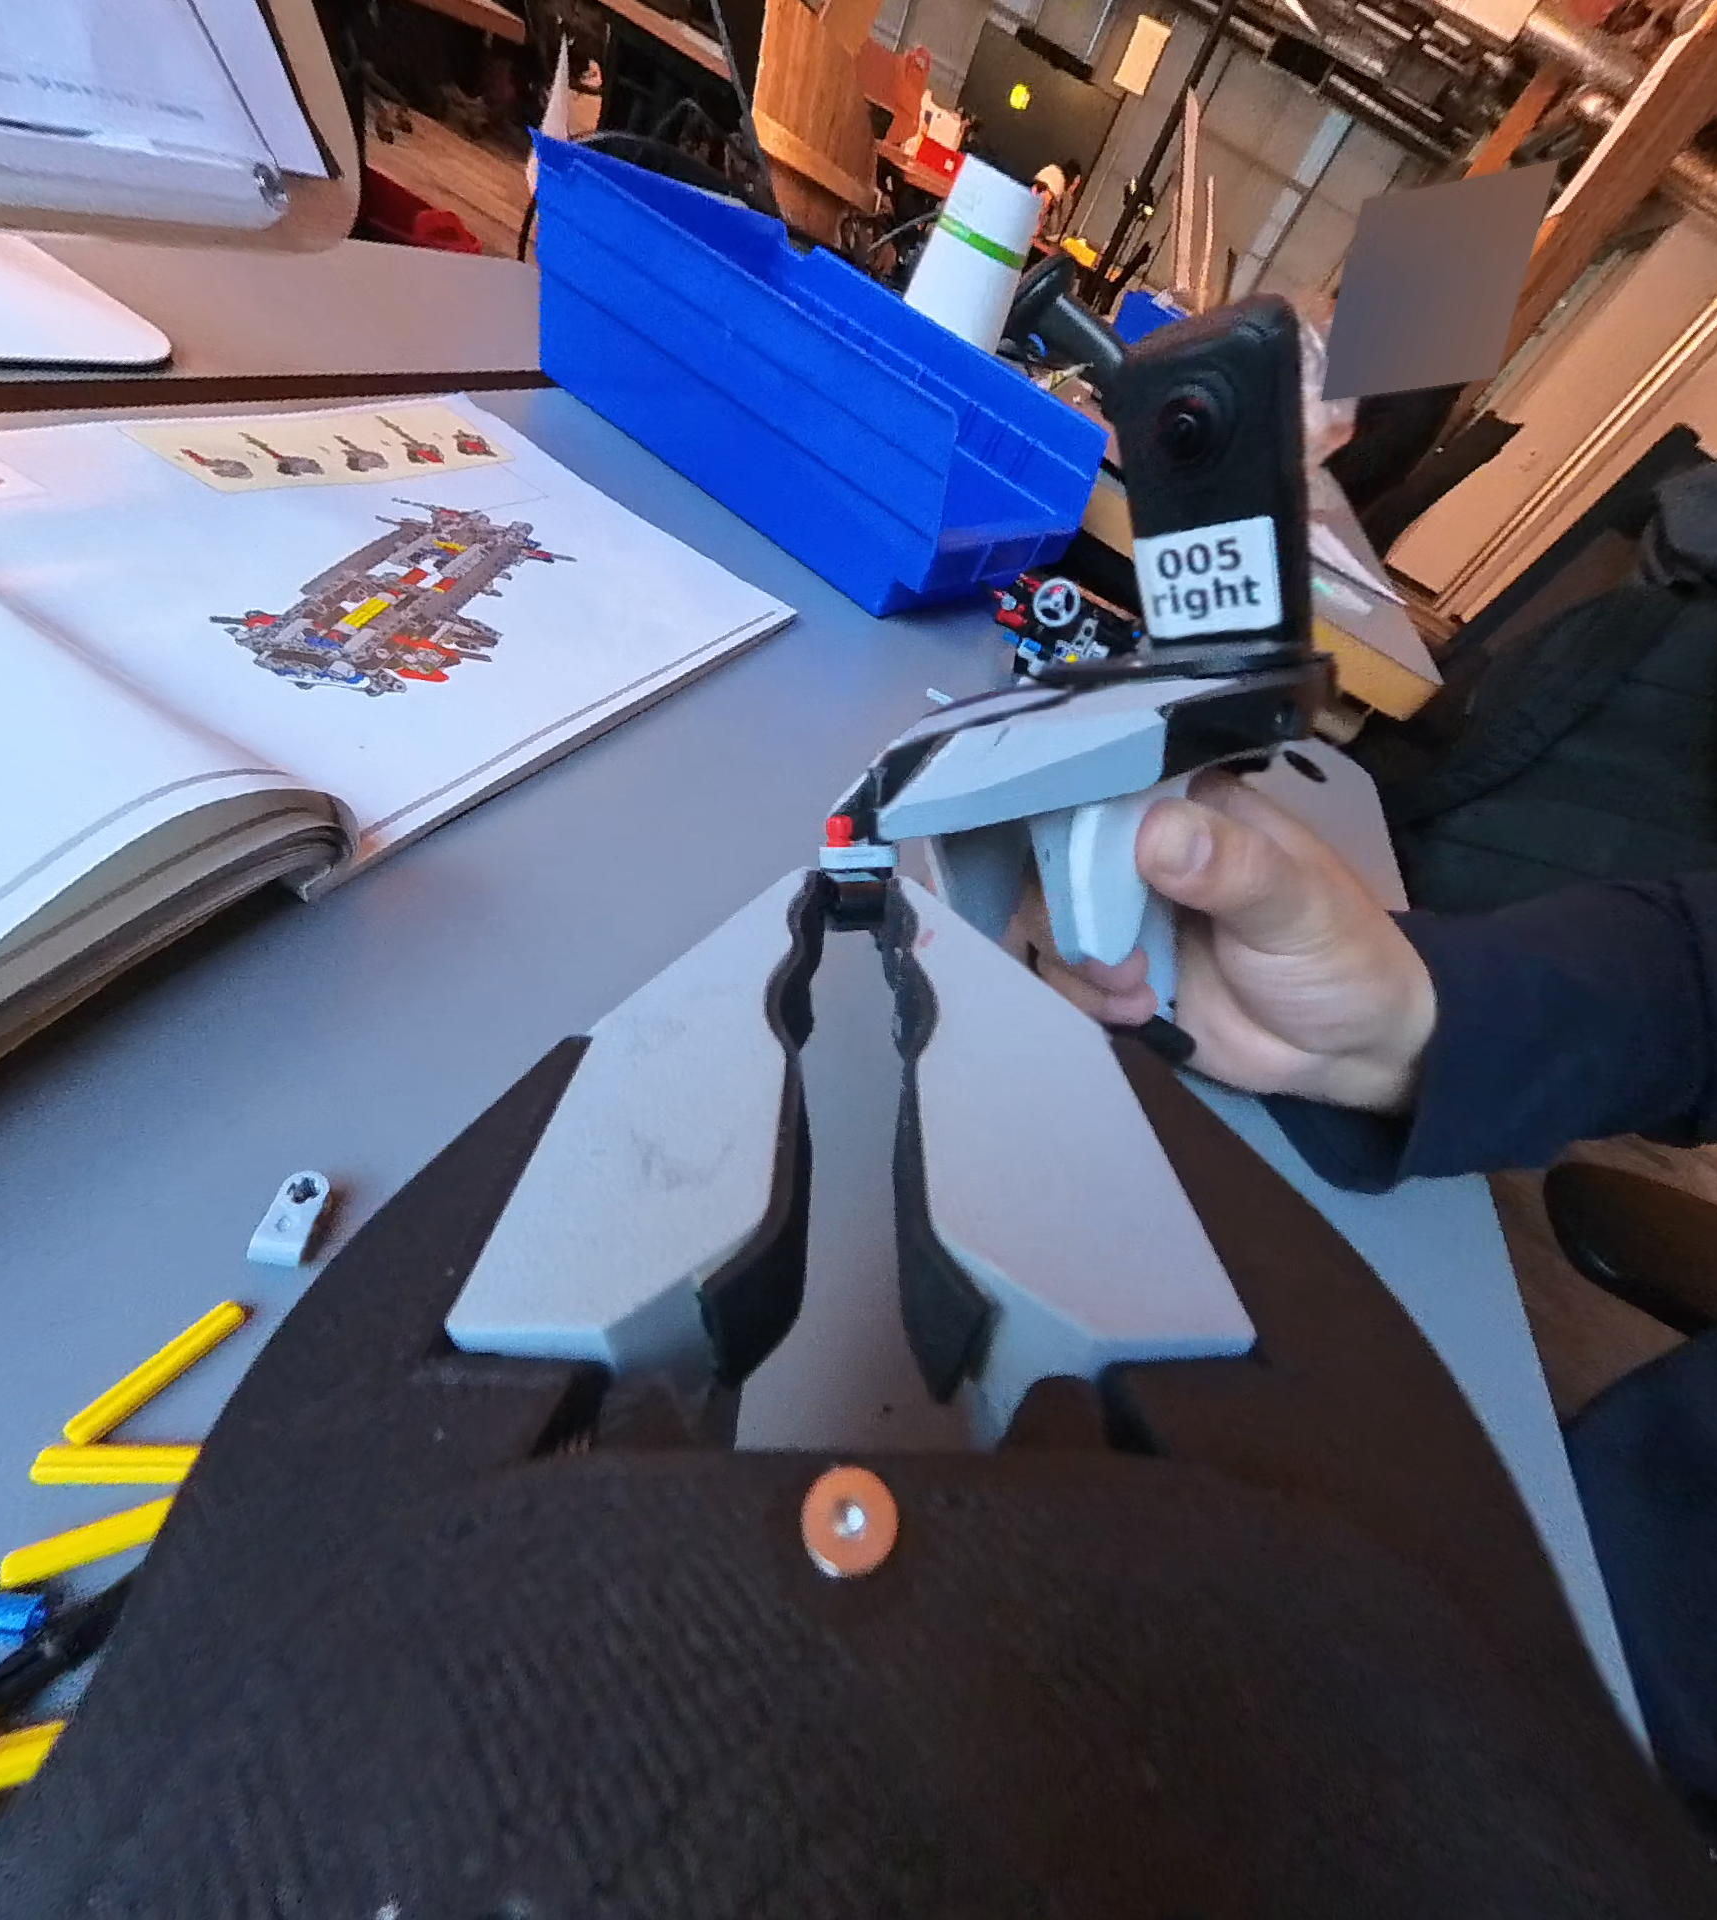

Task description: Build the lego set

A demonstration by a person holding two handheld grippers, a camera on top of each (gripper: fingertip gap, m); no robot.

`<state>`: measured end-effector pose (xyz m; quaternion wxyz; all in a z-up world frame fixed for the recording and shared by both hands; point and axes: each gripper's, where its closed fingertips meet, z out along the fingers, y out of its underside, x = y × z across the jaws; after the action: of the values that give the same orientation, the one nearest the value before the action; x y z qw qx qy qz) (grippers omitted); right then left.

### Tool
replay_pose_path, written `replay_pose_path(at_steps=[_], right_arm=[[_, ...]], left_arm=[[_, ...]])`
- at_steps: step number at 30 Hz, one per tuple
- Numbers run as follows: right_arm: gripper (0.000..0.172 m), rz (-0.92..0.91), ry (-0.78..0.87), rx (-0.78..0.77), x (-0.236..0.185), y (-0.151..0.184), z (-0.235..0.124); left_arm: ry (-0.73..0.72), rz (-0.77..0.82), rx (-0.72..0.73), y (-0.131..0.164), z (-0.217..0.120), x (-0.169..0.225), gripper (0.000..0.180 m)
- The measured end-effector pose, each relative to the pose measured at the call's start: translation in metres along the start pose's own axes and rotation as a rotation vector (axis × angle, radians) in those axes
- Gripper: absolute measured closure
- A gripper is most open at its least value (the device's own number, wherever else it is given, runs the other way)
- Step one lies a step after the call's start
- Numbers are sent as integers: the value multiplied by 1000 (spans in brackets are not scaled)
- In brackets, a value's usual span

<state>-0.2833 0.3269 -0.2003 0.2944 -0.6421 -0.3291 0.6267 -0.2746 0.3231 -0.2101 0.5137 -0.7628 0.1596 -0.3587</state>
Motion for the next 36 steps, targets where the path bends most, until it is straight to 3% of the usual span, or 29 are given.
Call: replay_pose_path(at_steps=[10,18,22,36], right_arm=[[165,-176,-23,-161,3,6,1],[168,-140,-57,-179,3,7,0],[172,-136,-15,-88,-3,-4,2],[172,-43,35,14,1,-10,11]], left_arm=[[6,-14,-22,4,0,-1,172],[22,-72,-7,4,1,-1,172],[-20,-7,61,-6,-2,0,172],[-40,-65,97,-10,-5,-9,172]])
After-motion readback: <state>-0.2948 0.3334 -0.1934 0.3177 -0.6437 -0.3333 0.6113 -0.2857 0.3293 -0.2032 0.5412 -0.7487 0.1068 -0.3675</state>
